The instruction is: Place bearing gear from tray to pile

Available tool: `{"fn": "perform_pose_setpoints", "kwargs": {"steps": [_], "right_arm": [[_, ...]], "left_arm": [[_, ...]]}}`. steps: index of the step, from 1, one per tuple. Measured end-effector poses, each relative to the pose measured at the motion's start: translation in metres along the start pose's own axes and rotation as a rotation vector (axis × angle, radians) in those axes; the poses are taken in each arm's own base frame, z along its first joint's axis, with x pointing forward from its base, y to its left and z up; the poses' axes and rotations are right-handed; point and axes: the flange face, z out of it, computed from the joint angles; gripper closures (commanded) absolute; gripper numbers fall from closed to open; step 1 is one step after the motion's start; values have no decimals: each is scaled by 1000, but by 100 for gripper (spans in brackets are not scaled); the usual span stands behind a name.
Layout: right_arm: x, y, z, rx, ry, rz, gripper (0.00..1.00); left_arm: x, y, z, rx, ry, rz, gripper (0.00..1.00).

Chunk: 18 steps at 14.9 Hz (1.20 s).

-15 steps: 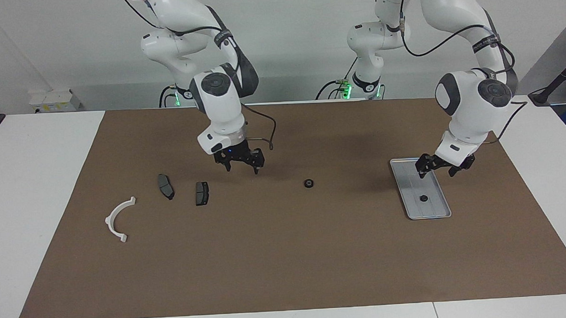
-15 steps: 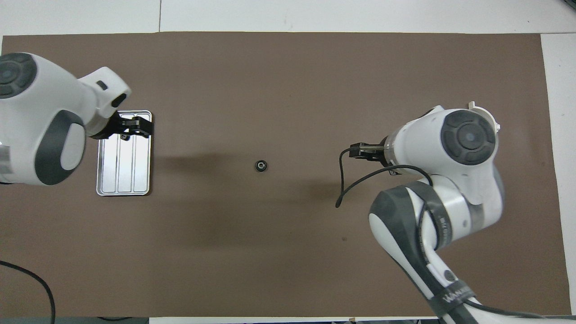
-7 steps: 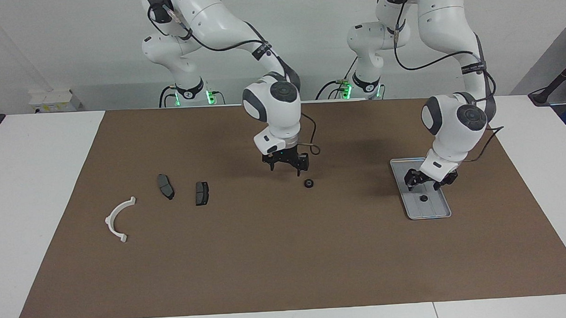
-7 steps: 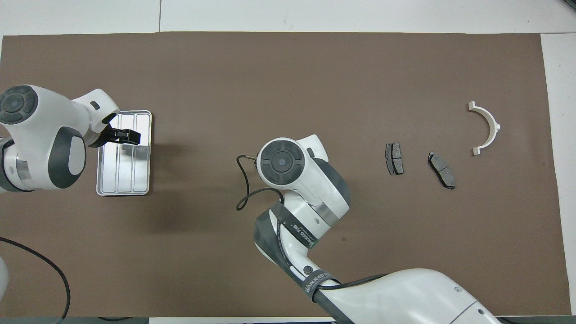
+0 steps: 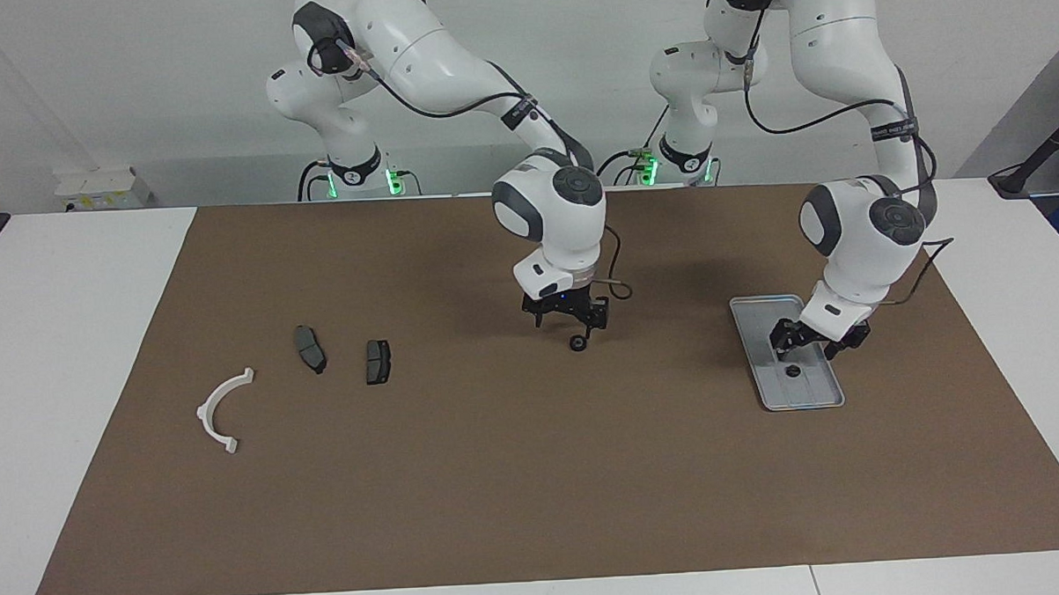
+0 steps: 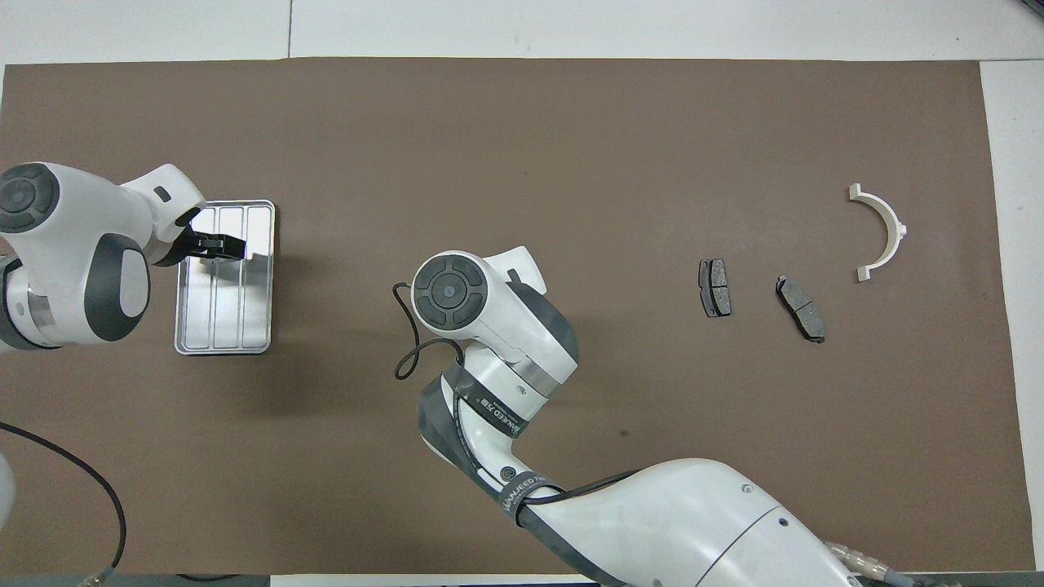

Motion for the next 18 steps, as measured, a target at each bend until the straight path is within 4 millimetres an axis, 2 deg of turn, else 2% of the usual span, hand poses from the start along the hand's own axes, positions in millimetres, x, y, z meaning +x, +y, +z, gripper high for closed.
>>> {"fn": "perform_pose_setpoints", "kwargs": {"steps": [3, 4, 5, 7, 8, 12, 14, 16, 17, 18], "right_arm": [[1, 0, 1, -1, 1, 1, 3], [-1, 0, 3, -3, -2, -1, 3], [-5, -2, 8, -8, -6, -8, 3], [-16, -7, 20, -22, -15, -24, 5], [-18, -8, 24, -27, -18, -28, 8], [-14, -9, 21, -17, -10, -23, 34], [-8, -6, 20, -12, -7, -13, 41], [4, -3, 19, 9, 2, 4, 42], [9, -1, 19, 16, 4, 13, 42], [13, 0, 19, 24, 8, 19, 47]], "left_arm": [[2, 2, 5, -1, 9, 3, 23], [2, 2, 6, -2, 8, 3, 30], [2, 3, 7, -3, 8, 3, 45], [2, 3, 8, -6, 8, 2, 85], [2, 4, 8, -6, 9, 2, 100], [3, 7, 6, -12, 15, 2, 100], [3, 7, 6, -12, 15, 1, 100], [4, 6, 5, -13, 3, 1, 100], [5, 6, 1, -15, -21, 1, 100], [9, 5, -9, -24, -52, -4, 100]]}}
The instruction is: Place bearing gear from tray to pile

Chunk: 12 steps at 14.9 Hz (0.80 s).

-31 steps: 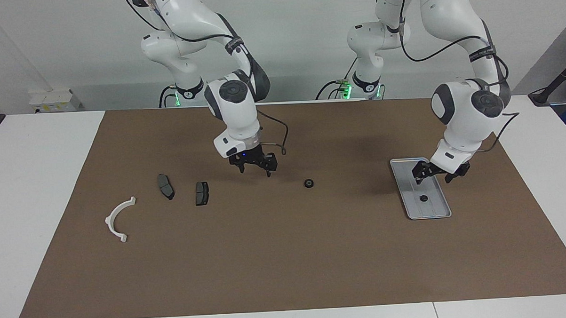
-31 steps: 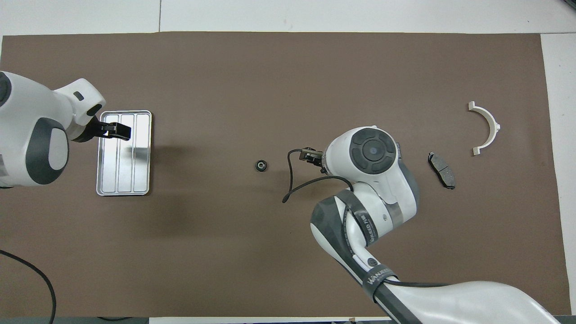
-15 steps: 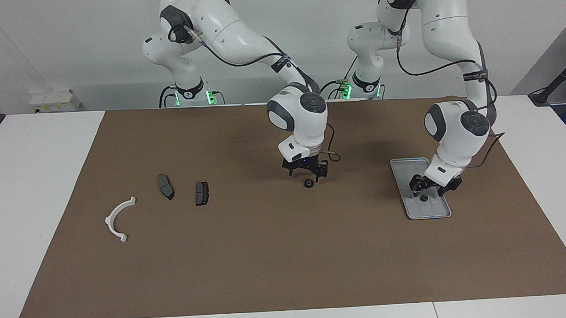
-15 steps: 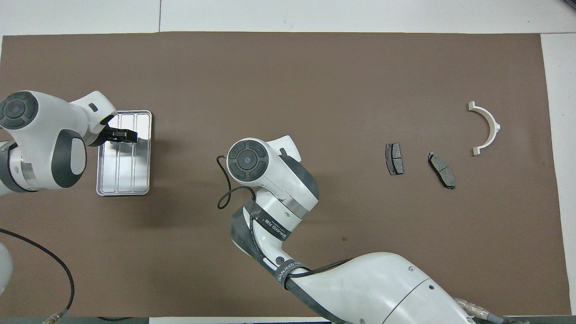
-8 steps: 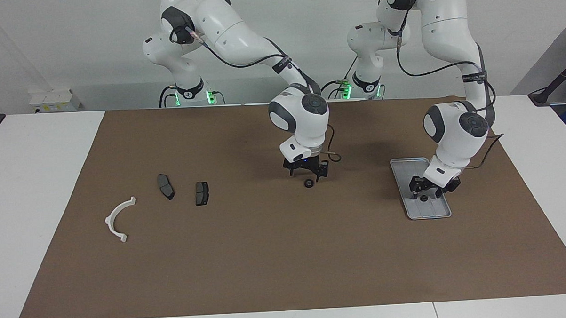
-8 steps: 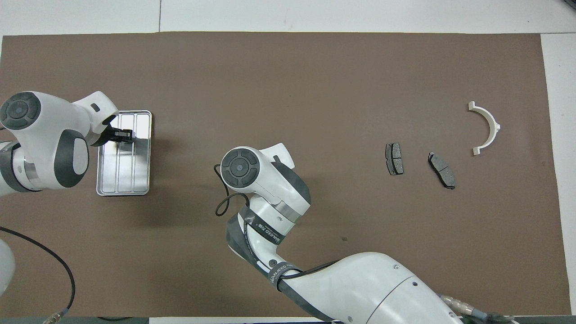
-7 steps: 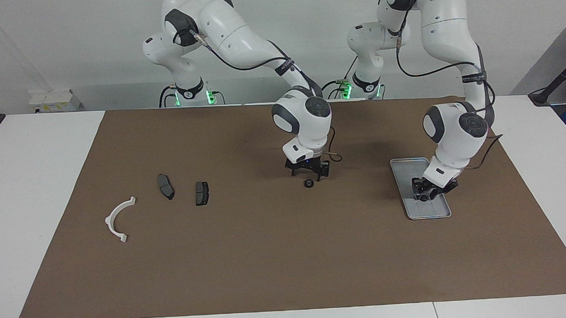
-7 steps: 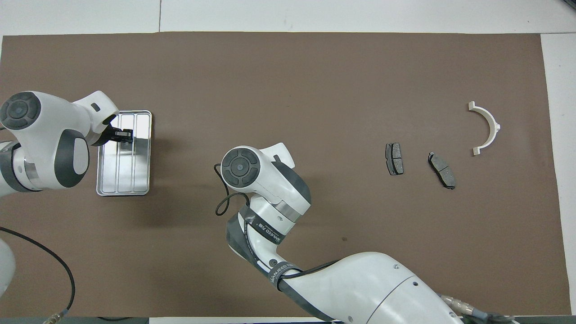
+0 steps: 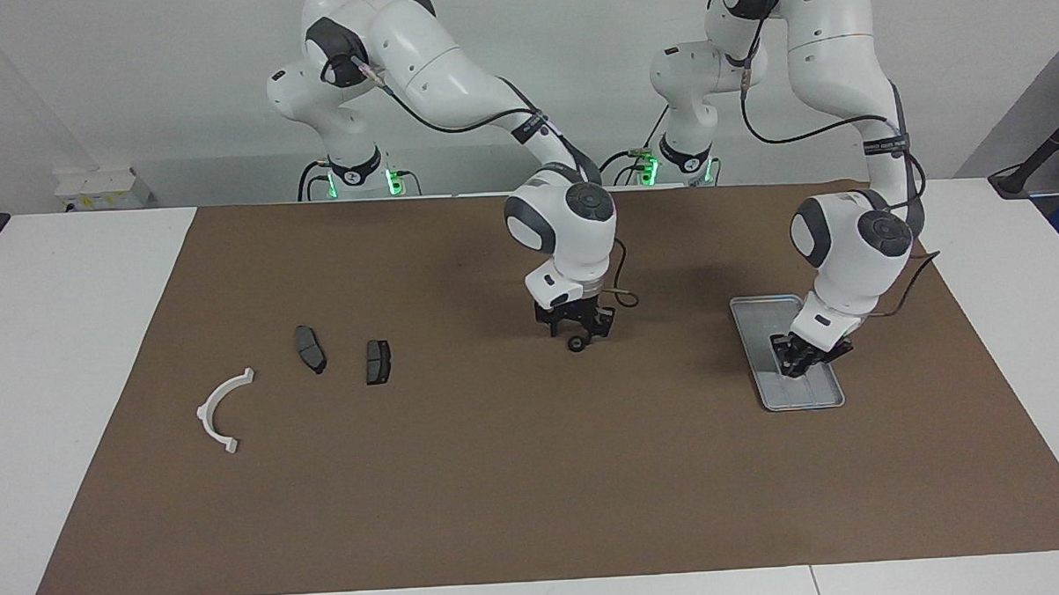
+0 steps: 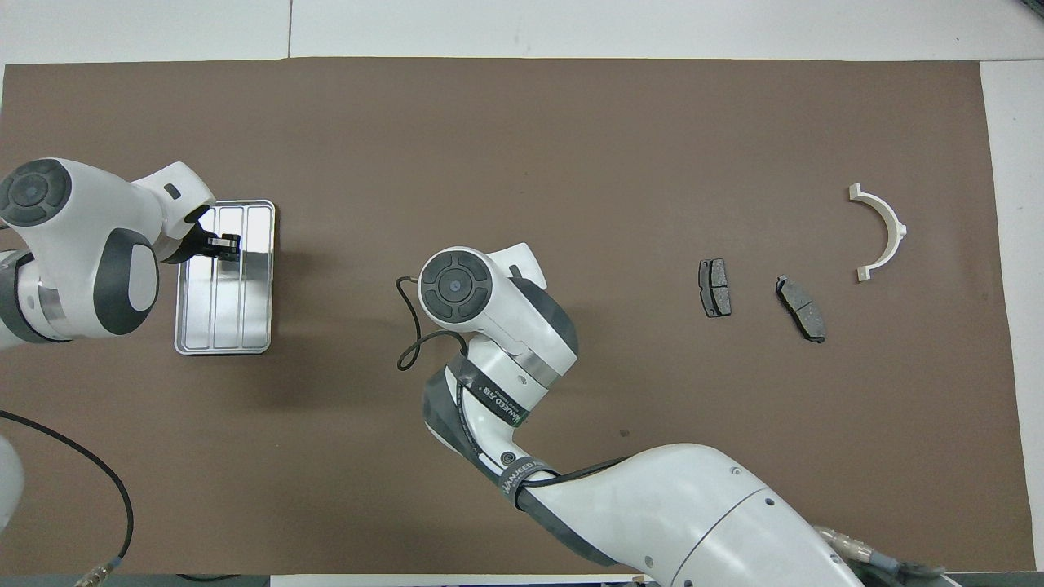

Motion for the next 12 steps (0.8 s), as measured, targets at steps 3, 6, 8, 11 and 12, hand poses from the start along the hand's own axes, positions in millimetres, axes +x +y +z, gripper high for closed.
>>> {"fn": "perform_pose_setpoints", "kwargs": {"steps": [3, 6, 8, 11, 12], "right_arm": [[4, -1, -1, 21, 9, 15, 88], [5, -1, -5, 26, 12, 27, 100], [5, -1, -6, 26, 12, 30, 100], [5, -1, -6, 24, 12, 30, 100], [6, 0, -6, 17, 10, 32, 100]], "left_arm": [[13, 3, -64, -47, -44, -22, 100], [16, 54, -124, -59, -21, -65, 100], [13, 126, -133, -59, -18, -97, 100], [8, 170, -130, -55, -32, -106, 100], [8, 167, -129, -53, -34, -112, 100]]}}
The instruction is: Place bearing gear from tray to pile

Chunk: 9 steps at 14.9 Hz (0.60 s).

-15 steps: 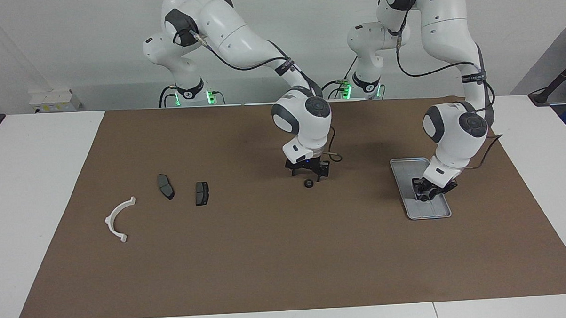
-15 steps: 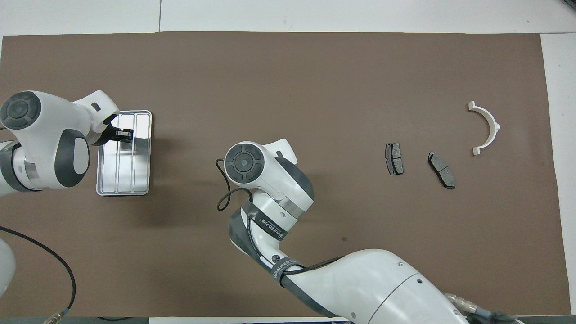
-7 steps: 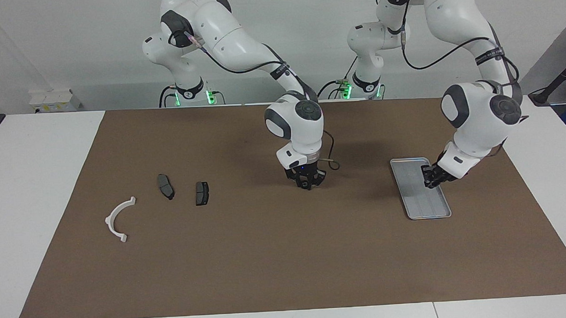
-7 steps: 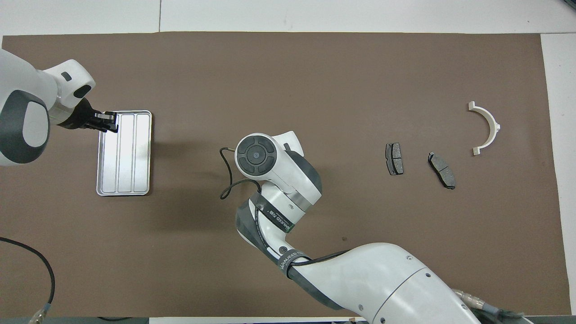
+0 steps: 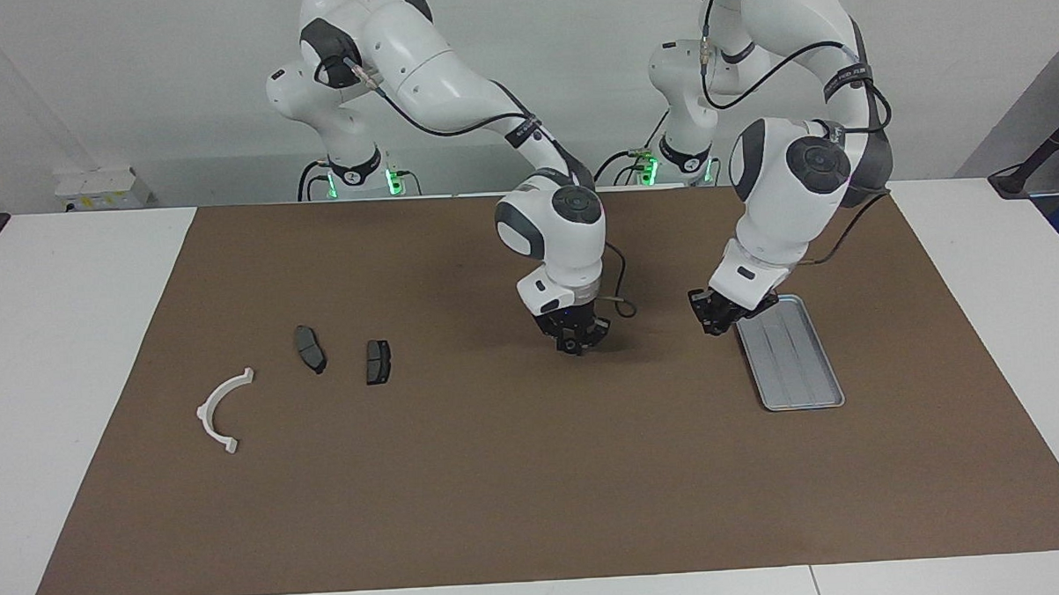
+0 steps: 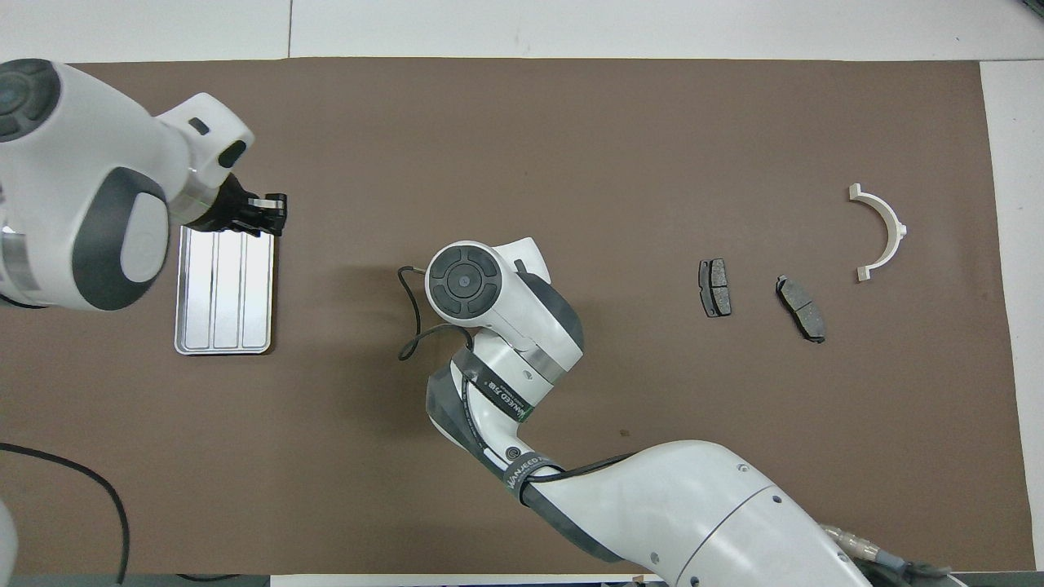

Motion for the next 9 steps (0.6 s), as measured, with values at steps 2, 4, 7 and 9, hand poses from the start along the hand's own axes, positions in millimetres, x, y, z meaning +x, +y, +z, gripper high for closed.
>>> {"fn": "perform_pose_setpoints", "kwargs": {"steps": [2, 4, 7, 9], "right_arm": [[19, 13, -2, -55, -15, -22, 100], [61, 36, -19, -83, -24, -73, 100], [139, 96, -61, -101, -32, -191, 100], [192, 149, -82, -96, -37, -289, 100]], "left_arm": [[2, -10, 0, 3, 0, -16, 100], [3, -14, 0, 3, -1, -22, 100], [2, -10, 2, 3, -5, -21, 100], [-5, 15, 9, 1, 1, -50, 100]]}}
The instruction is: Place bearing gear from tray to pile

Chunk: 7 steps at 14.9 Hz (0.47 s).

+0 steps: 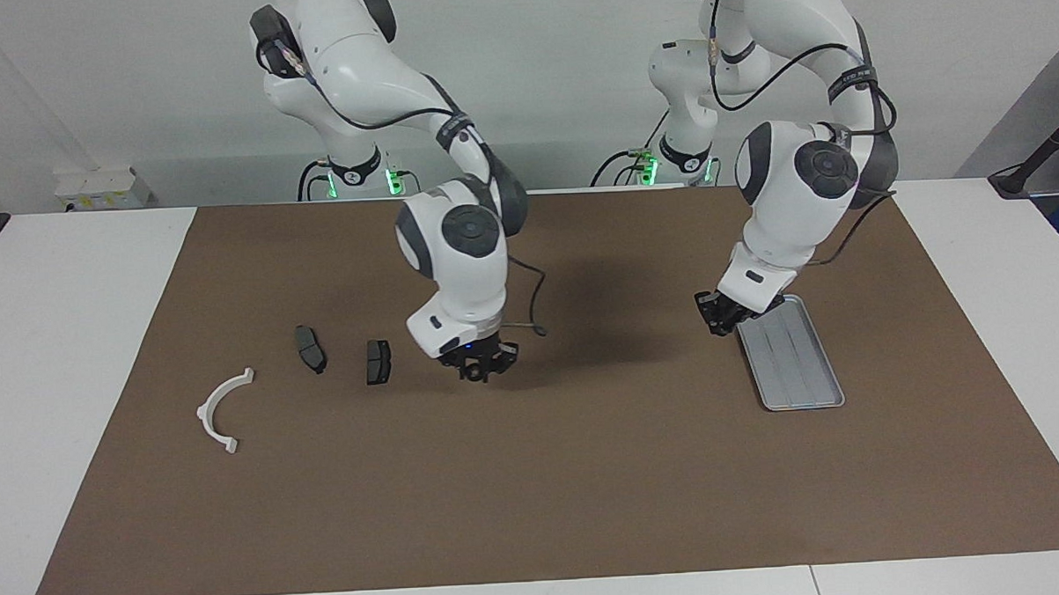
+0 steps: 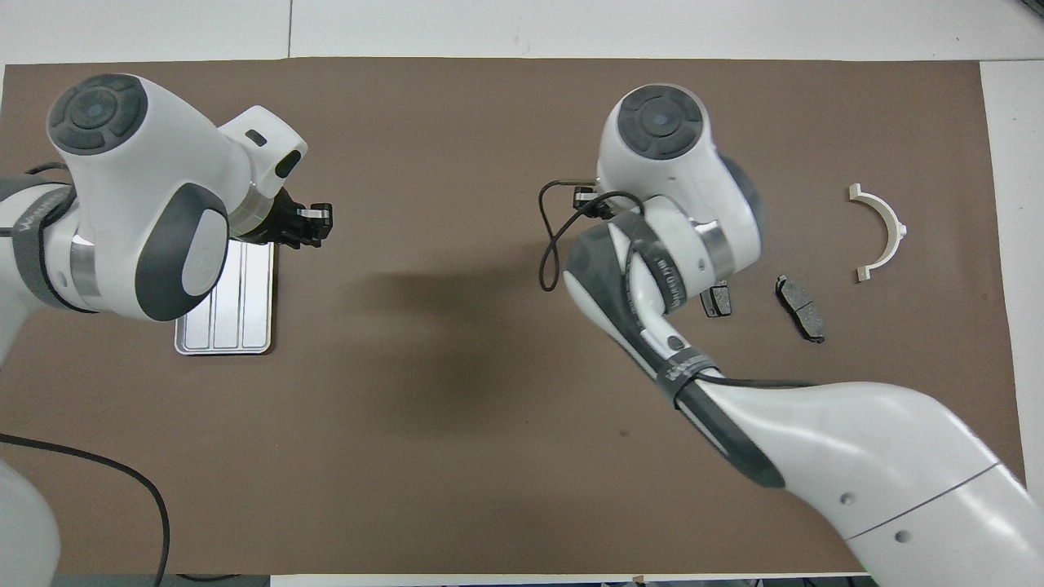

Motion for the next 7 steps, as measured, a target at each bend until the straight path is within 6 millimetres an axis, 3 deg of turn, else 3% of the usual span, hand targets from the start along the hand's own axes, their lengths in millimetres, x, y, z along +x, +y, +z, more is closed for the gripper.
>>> {"fn": "perform_pose_setpoints", "kwargs": {"steps": [3, 5, 7], "right_arm": [[39, 96, 4, 11, 3, -134, 100], [55, 150, 24, 17, 17, -199, 100], [62, 192, 59, 23, 30, -224, 100]], "left_arm": [[-31, 79, 20, -11, 19, -61, 100], [-54, 132, 41, -21, 26, -91, 100], [-68, 166, 65, -30, 29, -112, 100]]}}
